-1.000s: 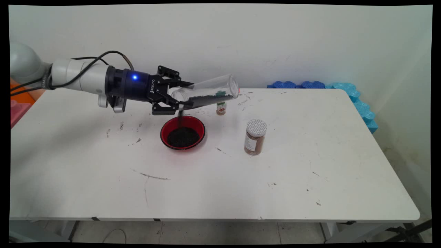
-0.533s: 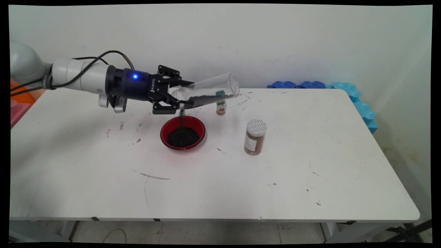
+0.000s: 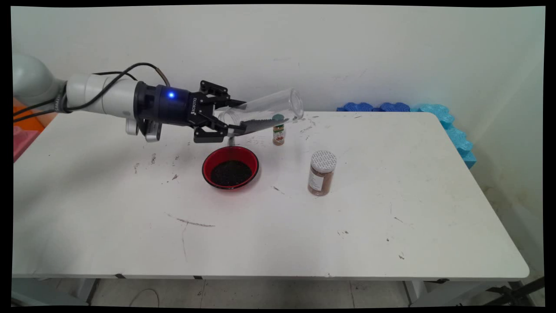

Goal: Pour the black seasoning powder in the red bowl

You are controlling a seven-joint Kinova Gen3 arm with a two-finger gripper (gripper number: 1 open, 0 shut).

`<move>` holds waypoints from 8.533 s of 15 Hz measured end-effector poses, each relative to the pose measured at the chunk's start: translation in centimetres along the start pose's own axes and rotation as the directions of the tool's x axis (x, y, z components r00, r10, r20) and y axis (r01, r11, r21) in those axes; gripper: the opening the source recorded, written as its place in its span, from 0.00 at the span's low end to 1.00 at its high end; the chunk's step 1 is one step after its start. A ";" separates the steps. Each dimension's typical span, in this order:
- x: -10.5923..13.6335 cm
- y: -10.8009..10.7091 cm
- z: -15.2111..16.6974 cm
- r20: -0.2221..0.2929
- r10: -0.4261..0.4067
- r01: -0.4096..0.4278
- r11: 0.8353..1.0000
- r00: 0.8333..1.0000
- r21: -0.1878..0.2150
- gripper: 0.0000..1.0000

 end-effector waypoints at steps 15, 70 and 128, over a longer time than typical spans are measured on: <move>-0.8 0.4 0.3 0.059 -0.048 0.050 0.998 0.997 -0.033 0.00; -1.2 0.4 -1.8 0.286 -0.012 0.037 0.996 0.958 -0.083 0.00; -6.2 2.5 -3.4 0.062 0.998 -0.999 0.009 0.012 0.039 0.00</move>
